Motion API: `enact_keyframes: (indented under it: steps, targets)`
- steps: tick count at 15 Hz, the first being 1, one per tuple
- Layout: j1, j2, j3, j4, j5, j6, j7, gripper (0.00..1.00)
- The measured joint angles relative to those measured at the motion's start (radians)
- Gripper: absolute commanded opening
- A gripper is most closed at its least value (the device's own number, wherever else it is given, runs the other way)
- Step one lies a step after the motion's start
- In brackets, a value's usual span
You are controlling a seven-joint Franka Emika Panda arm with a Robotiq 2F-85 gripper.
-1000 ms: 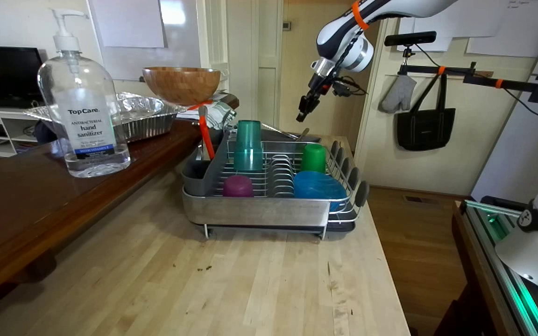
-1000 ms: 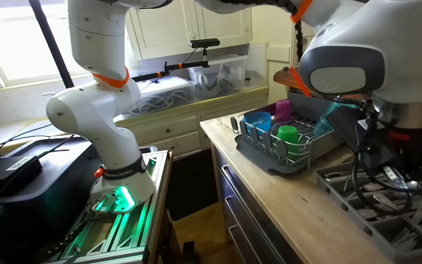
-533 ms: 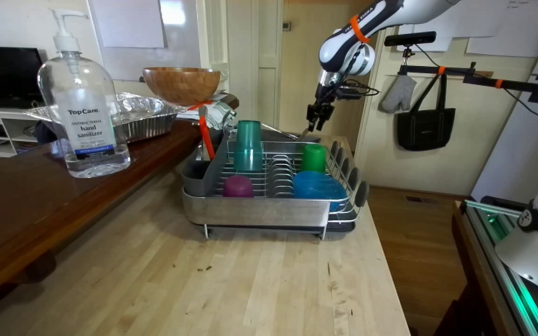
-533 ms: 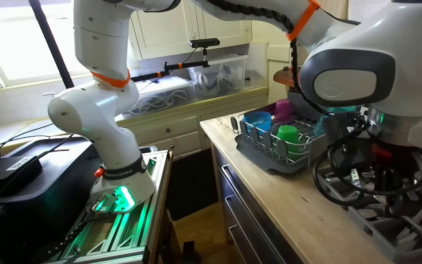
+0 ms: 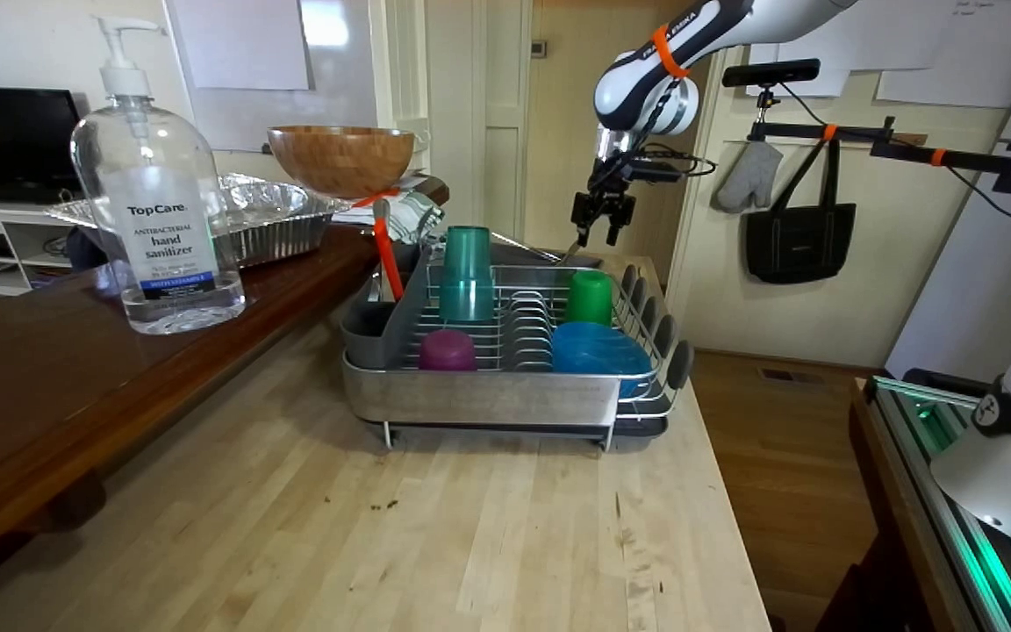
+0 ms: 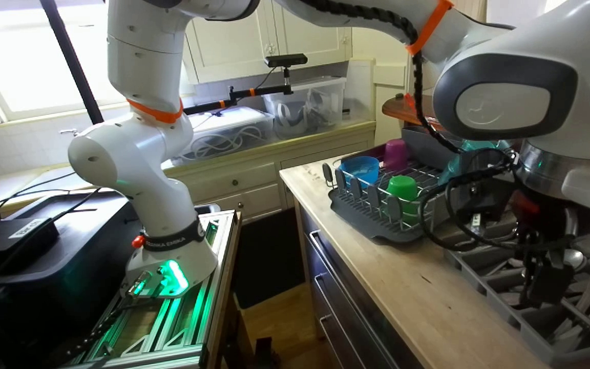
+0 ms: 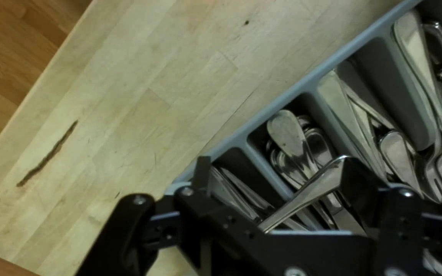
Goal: Move a knife from the cutlery holder to the plate rack
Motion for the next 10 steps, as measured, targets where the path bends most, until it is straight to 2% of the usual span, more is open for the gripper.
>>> enact_keyframes:
  steps: [2,3,6,8,10]
  targets:
    - [0.013,0.028,-0.006,0.055,-0.001,-0.078,0.108,0.98]
    - [0.016,0.045,-0.007,0.084,-0.001,-0.113,0.161,0.92]
    - [0.023,0.114,-0.014,0.177,0.001,-0.205,0.316,0.87]
    - [0.023,0.168,-0.021,0.234,0.005,-0.255,0.406,0.85]
    - [0.02,0.221,-0.032,0.291,0.016,-0.312,0.488,0.87]
